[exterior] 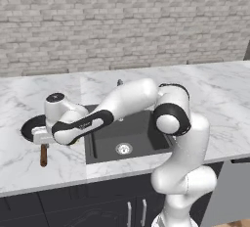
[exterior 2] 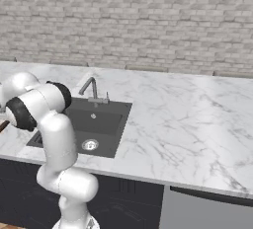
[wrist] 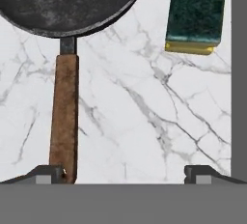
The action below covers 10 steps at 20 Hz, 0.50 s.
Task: Pick the pan and sponge and place them into the sink. Then turn on the water.
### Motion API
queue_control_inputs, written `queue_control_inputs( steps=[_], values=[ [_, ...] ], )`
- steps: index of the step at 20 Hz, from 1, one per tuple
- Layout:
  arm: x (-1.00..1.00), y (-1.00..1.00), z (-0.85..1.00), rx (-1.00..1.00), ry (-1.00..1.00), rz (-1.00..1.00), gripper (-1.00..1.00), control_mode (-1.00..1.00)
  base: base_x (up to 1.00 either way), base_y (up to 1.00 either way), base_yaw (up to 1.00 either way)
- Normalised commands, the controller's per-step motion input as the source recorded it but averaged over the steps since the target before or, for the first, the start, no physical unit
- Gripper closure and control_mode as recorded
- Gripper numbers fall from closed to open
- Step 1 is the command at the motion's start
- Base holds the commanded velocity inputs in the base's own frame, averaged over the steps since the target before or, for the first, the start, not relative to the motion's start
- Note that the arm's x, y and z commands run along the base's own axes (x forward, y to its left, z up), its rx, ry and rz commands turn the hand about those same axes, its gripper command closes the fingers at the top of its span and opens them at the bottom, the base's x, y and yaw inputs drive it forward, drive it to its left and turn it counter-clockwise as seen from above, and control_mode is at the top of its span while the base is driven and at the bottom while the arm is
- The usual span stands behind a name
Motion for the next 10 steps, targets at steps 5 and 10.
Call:
queue_control_inputs(
  steps=[5, 10],
  values=[
    [0.03, 0.35, -0.20, 0.00, 0.00, 0.00, -1.00, -1.00, 0.00, 0.00, 0.00],
    [0.07, 0.26, -0.25, 0.00, 0.00, 0.00, -1.00, -1.00, 0.00, 0.00, 0.00]
  ],
)
